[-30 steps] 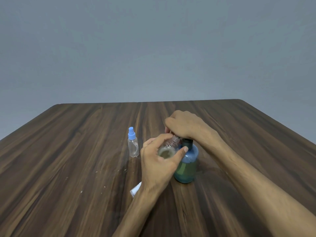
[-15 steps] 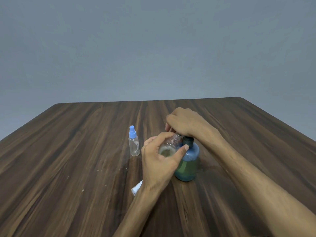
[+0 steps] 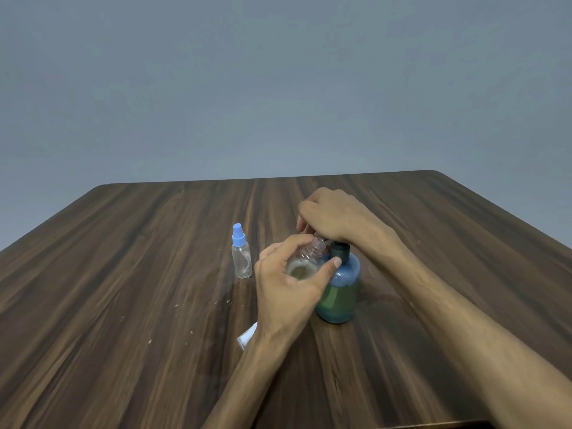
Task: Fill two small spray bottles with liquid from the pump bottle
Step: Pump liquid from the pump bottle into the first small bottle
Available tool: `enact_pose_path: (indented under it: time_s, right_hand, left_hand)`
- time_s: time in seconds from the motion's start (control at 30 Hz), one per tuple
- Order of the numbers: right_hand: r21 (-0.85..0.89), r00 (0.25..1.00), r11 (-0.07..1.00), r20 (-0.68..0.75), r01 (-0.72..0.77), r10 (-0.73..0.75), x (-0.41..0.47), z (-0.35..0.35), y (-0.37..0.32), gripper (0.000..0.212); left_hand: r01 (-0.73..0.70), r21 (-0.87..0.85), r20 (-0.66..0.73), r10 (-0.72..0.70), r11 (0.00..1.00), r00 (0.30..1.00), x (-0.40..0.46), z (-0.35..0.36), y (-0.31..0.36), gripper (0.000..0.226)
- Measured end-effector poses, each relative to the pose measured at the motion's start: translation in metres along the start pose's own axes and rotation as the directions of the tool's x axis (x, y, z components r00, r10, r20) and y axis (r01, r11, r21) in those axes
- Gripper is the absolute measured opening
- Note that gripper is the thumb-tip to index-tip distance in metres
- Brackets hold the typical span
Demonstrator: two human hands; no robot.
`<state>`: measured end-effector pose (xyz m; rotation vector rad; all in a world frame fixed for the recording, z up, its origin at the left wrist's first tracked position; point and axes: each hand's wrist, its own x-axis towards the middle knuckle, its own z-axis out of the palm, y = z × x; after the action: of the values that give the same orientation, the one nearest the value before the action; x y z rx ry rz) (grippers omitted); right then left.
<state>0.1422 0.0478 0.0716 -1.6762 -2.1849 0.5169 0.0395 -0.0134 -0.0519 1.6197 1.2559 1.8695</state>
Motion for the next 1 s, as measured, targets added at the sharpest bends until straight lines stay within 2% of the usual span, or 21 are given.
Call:
enact_pose_path:
  time_s: [0.07, 0.2, 0.3, 0.47, 0.6, 0.73, 0.87, 1.0]
  right_hand:
    - [-0.019, 1.0, 1.0, 0.015, -0.006, 0.006, -0.0012, 0.0007, -0.0009, 0.038]
    - [0.015, 0.999, 1.0, -0.044, 0.02, -0.019, -0.0021, -0.0015, -0.0024, 0.044]
    - [-0.03, 0.999, 1.0, 0.035, 0.0, 0.001, -0.0027, 0.0, -0.0021, 0.04]
    - [0.057, 1.0, 0.998, -0.02, 0.012, -0.011, -0.0024, -0.0035, -0.002, 0.035]
    - [-0.018, 0.998, 1.0, 0.061, -0.004, 0.005, -0.0032, 0.002, -0.0015, 0.039]
    - [0.019, 0.999, 1.0, -0.043, 0.023, -0.022, -0.0025, -0.0042, -0.0035, 0.036]
    - [-0.019, 1.0, 1.0, 0.031, 0.0, 0.0, -0.002, 0.0007, -0.0007, 0.037]
    - [0.024, 0.998, 1.0, -0.053, 0.02, -0.019, -0.0011, -0.0038, -0.0016, 0.035]
  left_hand:
    - [0.001, -0.007, -0.004, -0.001, 1.0, 1.0, -0.0002, -0.0009, 0.0005, 0.037]
    - [-0.01, -0.011, -0.003, 0.01, 1.0, 1.0, -0.0009, -0.0016, 0.003, 0.035]
    - [0.03, -0.02, -0.006, -0.03, 0.999, 1.0, -0.0008, -0.0005, 0.0018, 0.039]
    - [0.023, -0.027, 0.01, -0.023, 0.999, 1.0, -0.001, -0.0013, 0.0019, 0.038]
    - [0.031, -0.019, 0.004, -0.031, 0.999, 1.0, 0.0001, -0.0013, 0.0018, 0.039]
    - [0.024, -0.026, 0.005, -0.023, 0.999, 1.0, -0.0014, -0.002, 0.003, 0.037]
    - [0.044, -0.031, 0.005, -0.044, 0.999, 0.999, 0.0008, -0.0002, 0.0009, 0.039]
    - [0.037, -0.031, 0.008, -0.036, 0.999, 0.999, -0.0007, -0.0007, 0.0011, 0.037]
